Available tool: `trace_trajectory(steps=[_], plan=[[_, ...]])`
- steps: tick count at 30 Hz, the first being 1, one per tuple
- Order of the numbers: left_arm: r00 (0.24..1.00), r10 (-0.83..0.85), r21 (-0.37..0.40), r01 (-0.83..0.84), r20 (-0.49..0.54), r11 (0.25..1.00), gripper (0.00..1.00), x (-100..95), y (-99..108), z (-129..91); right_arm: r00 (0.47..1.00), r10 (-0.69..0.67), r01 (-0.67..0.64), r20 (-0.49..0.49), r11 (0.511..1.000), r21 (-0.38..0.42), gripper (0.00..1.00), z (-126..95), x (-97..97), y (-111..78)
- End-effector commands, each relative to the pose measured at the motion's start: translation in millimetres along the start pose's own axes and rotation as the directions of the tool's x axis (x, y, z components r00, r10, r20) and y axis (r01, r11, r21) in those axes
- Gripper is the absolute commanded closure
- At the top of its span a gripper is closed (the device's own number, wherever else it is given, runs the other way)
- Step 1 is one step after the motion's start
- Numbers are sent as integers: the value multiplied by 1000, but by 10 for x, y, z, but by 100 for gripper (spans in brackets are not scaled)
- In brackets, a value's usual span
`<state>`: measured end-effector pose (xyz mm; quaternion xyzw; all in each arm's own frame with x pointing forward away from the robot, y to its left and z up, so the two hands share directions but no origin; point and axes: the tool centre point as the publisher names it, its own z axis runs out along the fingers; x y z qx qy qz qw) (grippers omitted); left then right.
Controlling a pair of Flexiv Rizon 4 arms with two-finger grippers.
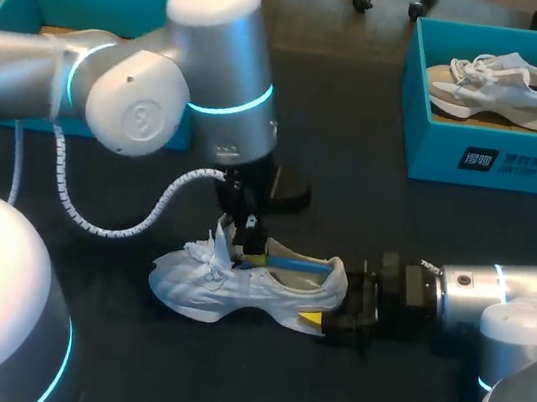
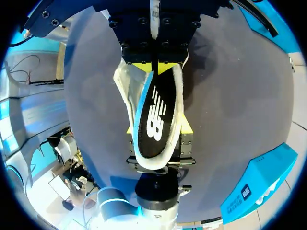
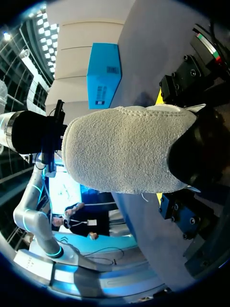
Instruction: Take the shoe out of the shoebox, open the shoe tongue, remove and reinsert the insole, then place the shoe into the shoebox
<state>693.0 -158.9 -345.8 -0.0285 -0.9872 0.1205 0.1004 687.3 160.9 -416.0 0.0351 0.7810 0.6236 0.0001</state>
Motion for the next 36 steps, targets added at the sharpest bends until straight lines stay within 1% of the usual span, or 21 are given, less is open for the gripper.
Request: trace_trajectory(steps=[1, 6, 17, 22, 23, 24, 25, 26, 27, 28, 30, 34, 36], plan=[[1000, -4, 41, 4, 10, 999, 100, 70, 60, -85, 1000, 0, 0, 0, 1000, 3, 100, 23, 7, -7], [999, -45, 80, 42, 31, 996, 100, 84, 38, -136, 1000, 0, 0, 0, 1000, 3, 100, 23, 7, -7], [988, -78, 99, 65, 133, 993, 100, 96, -241, -66, 1000, 0, 0, 0, 1000, 3, 100, 23, 7, -7], [977, -76, 102, 56, 201, 993, 100, 93, -364, -46, 1000, 0, 0, 0, 1000, 3, 100, 23, 7, -7], [975, -73, 106, 52, 208, 993, 95, 85, -384, -47, 1000, 0, 0, 0, 1000, 3, 100, 23, 7, -7], [972, -67, 104, 44, 225, 994, 85, 82, -402, -50, 1000, 0, 0, 0, 1000, 3, 100, 23, 7, -7], [968, -64, 108, 38, 243, 993, 70, 83, -415, -54, 1000, 0, 0, 0, 1000, 3, 100, 23, 7, -7], [965, -62, 111, 34, 254, 993, 61, 84, -432, -64, 1000, 0, 0, 0, 1000, 3, 100, 23, 7, -7], [965, -60, 114, 31, 257, 993, 55, 84, -446, -81, 1000, 0, 0, 0, 1000, 3, 100, 23, 7, -7], [964, -56, 122, 24, 262, 992, 52, 95, -450, -108, 1000, 0, 0, 0, 1000, 3, 100, 23, 7, -7], [961, -52, 133, 16, 271, 991, 51, 133, -440, -160, 1000, 0, 0, 0, 1000, 3, 100, 23, 7, -7], [954, -42, 158, -5, 295, 987, 50, 240, -375, -216, 1000, 0, 0, 0, 1000, 3, 100, 23, 7, -7], [944, -41, 175, -18, 327, 984, 50, 293, -346, -225, 1000, 0, 0, 0, 1000, 3, 100, 23, 7, -7]])
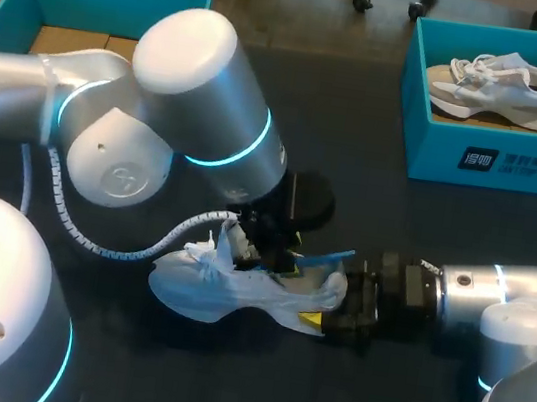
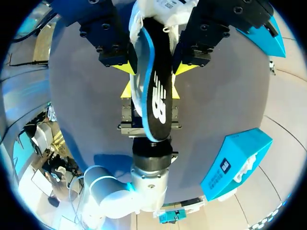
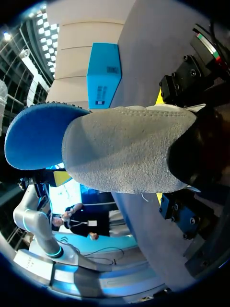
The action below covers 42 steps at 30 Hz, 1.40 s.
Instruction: Take the shoe out of the shoebox, open the shoe tongue, remove and reinsert the insole, then place the shoe into the shoebox
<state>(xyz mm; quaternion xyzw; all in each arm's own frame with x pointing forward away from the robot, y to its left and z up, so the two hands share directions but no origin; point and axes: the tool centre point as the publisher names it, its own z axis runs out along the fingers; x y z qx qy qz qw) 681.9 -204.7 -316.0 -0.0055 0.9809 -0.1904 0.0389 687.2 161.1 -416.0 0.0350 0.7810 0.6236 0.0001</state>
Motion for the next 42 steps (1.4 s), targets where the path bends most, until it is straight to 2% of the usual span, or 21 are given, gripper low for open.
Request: trace_trajectory(steps=[1, 7, 9, 17, 20, 22, 33, 35, 36, 38, 39, 42], plan=[[998, 7, 48, -10, 62, 999, 50, 149, 168, -153, 1000, 0, 0, 0, 1000, 3, 100, 21, 6, -7], [996, 12, 68, -19, 91, 998, 52, 157, 61, -239, 1000, 0, 0, 0, 1000, 3, 100, 21, 6, -7], [995, 16, 75, -24, 99, 997, 55, 161, 15, -238, 1000, 0, 0, 0, 1000, 3, 100, 21, 6, -7], [987, 37, 40, -43, 158, 998, 69, 153, -180, -65, 1000, 0, 0, 0, 1000, 3, 100, 21, 6, -7], [986, 39, 28, -44, 161, 999, 82, 143, -227, 6, 1000, 0, 0, 0, 1000, 3, 100, 21, 6, -7], [986, 40, 26, -45, 163, 999, 100, 144, -238, 16, 1000, 0, 0, 0, 1000, 3, 100, 21, 6, -7], [983, 39, 67, -52, 179, 996, 100, 166, -234, -208, 1000, 0, 0, 0, 1000, 3, 100, 21, 6, -7], [981, 44, 73, -58, 187, 996, 61, 194, -181, -248, 1000, 0, 0, 0, 1000, 3, 100, 21, 6, -7], [981, 44, 75, -59, 189, 995, 54, 201, -162, -254, 1000, 0, 0, 0, 1000, 3, 100, 21, 6, -7], [977, 34, 85, -53, 211, 995, 33, 207, -124, -250, 1000, 0, 0, 0, 1000, 3, 100, 21, 6, -7], [974, 26, 93, -48, 225, 995, 29, 206, -98, -234, 1000, 0, 0, 0, 1000, 3, 100, 21, 6, -7], [969, 15, 100, -41, 247, 994, 26, 196, -49, -165, 1000, 0, 0, 0, 1000, 3, 100, 21, 6, -7]])
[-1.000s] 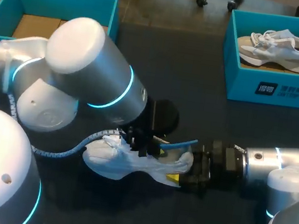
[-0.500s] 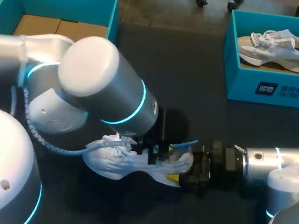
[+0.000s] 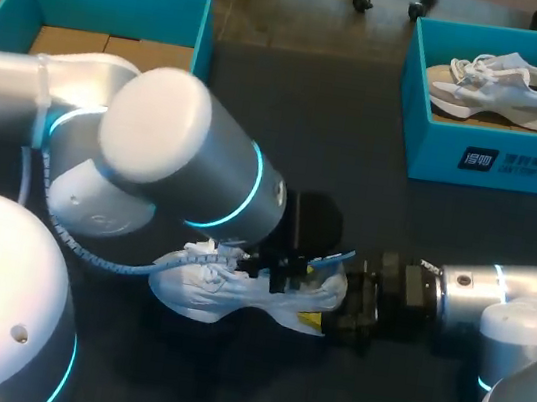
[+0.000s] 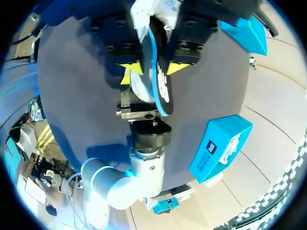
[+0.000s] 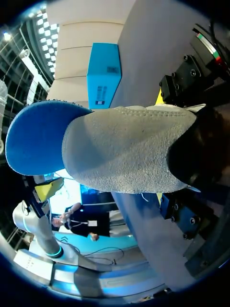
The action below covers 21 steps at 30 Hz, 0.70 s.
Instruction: Take the shoe out of the shoebox, open the shoe tongue, remove and reinsert the insole, then place the shoe into the shoebox
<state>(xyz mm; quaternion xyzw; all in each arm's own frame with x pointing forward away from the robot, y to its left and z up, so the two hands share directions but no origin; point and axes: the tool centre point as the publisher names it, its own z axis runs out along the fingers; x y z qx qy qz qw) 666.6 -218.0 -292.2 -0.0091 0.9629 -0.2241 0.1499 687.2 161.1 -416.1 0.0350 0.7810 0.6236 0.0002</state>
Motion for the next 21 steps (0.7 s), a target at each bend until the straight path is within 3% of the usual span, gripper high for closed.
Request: trace_trajectory(steps=[1, 6, 11, 15, 21], plan=[[1000, -7, 30, 6, 30, 1000, 27, 67, 173, 18, 1000, 0, 0, 0, 1000, 3, 100, 21, 6, -7], [1000, -11, 29, 11, 29, 1000, 28, 40, 185, 125, 1000, 0, 0, 0, 1000, 3, 100, 21, 6, -7], [998, -10, 41, 8, 58, 999, 37, 45, 140, 211, 1000, 0, 0, 0, 1000, 3, 100, 21, 6, -7], [997, -14, 42, 11, 72, 999, 50, 26, 122, 274, 1000, 0, 0, 0, 1000, 3, 100, 21, 6, -7], [996, -17, 32, 14, 83, 999, 51, 13, 119, 412, 1000, 0, 0, 0, 1000, 3, 100, 21, 6, -7]])
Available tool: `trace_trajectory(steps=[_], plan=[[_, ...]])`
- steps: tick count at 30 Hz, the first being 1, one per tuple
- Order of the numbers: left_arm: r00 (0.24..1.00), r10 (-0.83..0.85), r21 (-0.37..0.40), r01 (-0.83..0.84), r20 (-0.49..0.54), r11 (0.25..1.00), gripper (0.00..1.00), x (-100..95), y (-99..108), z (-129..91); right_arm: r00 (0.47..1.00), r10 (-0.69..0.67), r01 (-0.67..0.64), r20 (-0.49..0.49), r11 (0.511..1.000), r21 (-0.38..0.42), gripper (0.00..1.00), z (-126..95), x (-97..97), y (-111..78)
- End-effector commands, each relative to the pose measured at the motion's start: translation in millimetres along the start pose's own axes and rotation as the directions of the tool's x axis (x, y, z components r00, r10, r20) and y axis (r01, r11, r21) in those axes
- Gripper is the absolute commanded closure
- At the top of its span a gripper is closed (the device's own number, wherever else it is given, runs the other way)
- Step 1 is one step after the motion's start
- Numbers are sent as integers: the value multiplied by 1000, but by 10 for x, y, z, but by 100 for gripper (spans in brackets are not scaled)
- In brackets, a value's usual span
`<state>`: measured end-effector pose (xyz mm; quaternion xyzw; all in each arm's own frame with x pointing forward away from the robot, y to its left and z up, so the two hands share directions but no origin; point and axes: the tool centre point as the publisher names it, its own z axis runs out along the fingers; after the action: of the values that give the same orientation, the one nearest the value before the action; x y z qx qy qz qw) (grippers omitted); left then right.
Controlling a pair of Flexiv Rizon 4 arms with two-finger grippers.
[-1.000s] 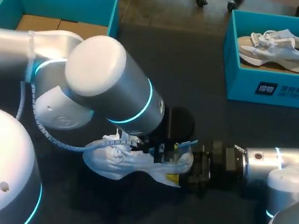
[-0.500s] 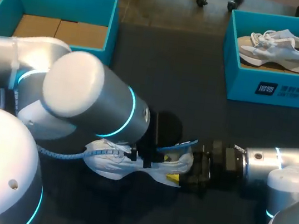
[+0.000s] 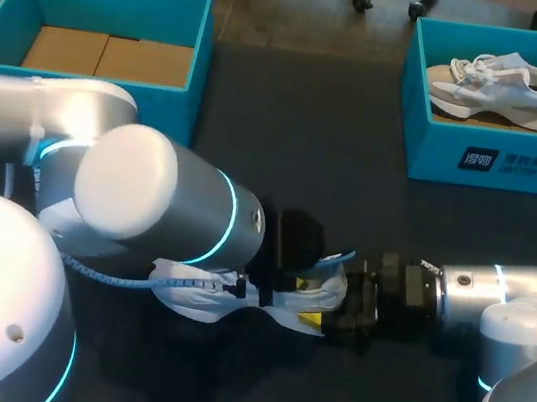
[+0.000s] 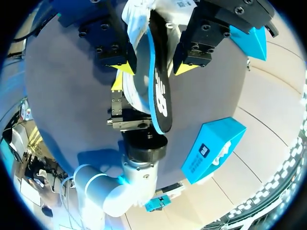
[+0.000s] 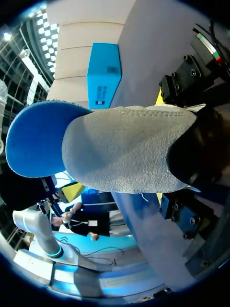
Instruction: Take the shoe out of the shoebox, open the shoe tongue, remove and reinsert the insole, then place the shoe into the shoebox
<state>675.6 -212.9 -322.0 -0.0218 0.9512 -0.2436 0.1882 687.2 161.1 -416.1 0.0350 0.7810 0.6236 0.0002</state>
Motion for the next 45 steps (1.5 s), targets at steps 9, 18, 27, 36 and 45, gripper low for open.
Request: trace_trajectory(steps=[9, 18, 27, 36, 45], plan=[[999, -15, -11, 15, 39, 1000, 51, 6, -79, 312, 1000, 0, 0, 0, 1000, 3, 100, 21, 6, -7], [997, -35, 7, 35, 66, 999, 49, -1, 1, 324, 1000, 0, 0, 0, 1000, 3, 100, 21, 6, -7], [994, -52, 11, 51, 99, 999, 61, -43, 25, 427, 1000, 0, 0, 0, 1000, 3, 100, 21, 6, -7], [993, -86, 42, 83, 77, 996, 100, -122, 37, 378, 1000, 0, 0, 0, 1000, 3, 100, 21, 6, -7], [985, -155, 48, 159, -71, 986, 100, -274, -213, 209, 1000, 0, 0, 0, 1000, 3, 100, 21, 6, -7]])
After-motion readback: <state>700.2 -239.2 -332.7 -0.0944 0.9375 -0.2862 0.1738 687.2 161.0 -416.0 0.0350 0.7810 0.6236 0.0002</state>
